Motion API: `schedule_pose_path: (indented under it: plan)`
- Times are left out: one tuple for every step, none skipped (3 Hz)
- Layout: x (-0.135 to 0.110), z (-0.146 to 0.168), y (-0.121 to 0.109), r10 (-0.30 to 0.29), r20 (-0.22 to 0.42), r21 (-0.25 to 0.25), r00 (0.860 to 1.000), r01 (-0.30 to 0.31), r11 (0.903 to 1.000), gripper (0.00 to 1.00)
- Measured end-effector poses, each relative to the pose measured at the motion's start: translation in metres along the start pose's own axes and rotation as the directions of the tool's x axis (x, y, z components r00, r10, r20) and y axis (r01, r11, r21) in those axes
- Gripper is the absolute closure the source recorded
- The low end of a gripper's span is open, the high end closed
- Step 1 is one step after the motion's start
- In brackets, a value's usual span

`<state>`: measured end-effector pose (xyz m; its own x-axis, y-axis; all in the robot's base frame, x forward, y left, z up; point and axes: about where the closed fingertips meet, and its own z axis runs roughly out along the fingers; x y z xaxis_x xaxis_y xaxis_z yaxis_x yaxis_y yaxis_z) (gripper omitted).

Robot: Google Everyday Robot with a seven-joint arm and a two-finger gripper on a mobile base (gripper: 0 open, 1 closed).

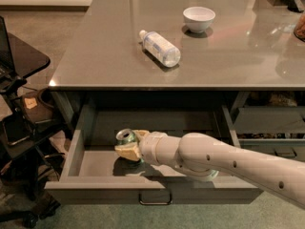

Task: Place green can into top drawer

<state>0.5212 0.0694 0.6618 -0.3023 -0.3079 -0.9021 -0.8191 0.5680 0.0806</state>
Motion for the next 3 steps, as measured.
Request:
schedule_pose_path:
  plan:
    - [0.0000, 0.0000, 0.0000, 0.000, 0.000, 0.000, 1.000, 0.000, 1.0000, 0.11]
    - [0.0000, 0.0000, 0.0001, 0.000, 0.000, 0.000, 1.000, 0.000, 1.0000, 0.00]
    - [0.0000, 0.0001, 0.0001, 0.000, 0.000, 0.000, 1.000, 0.000, 1.0000, 0.00]
